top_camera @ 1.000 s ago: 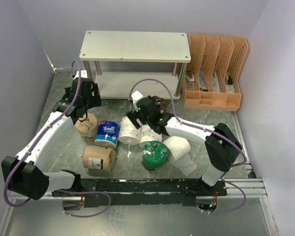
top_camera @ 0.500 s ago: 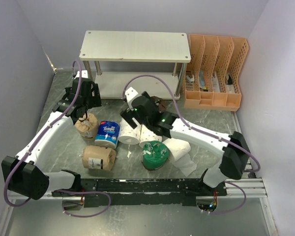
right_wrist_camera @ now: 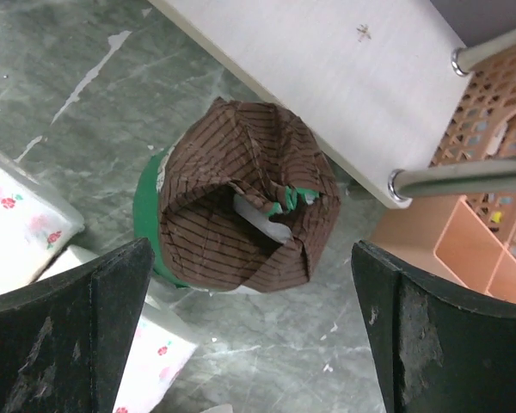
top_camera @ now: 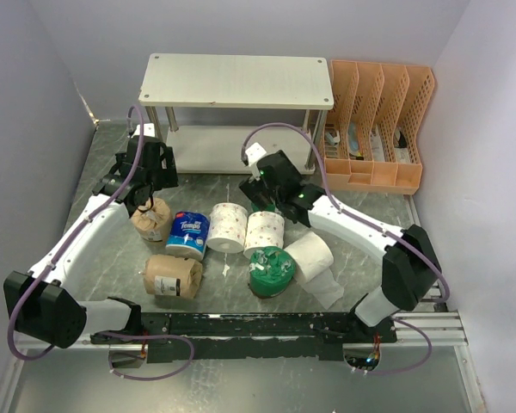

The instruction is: Place and organize the paper towels onto the shelf

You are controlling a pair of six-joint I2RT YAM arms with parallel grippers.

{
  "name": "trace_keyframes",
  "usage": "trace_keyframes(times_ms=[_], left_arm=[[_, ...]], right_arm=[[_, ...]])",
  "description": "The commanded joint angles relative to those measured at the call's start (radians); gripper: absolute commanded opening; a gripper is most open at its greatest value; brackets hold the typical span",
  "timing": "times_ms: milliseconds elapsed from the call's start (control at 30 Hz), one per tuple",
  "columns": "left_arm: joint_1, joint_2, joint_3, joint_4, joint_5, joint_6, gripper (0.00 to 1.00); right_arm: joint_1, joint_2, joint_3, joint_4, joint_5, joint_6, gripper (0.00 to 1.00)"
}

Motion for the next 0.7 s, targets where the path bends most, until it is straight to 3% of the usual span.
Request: trace_keyframes(times_ms=[0,233,667], left_arm=[[0.014,0.007,0.023,0.018,0.025,0.013,0.95],[0.018,0.001,0.02,0.02,0.025,0.016,0.95],[0.022,0.004,0.023,0.018,0.036,0.016,0.95]], right_arm=[[-0.026,0.033,0.06,0.047,-0.12,-0.052,1.0],[-0.028,0.075,0.115,-0.001,-0.243,-0.022,1.0],[-0.036,0.146,0.052,0.04,-0.241,-0.006,1.0]])
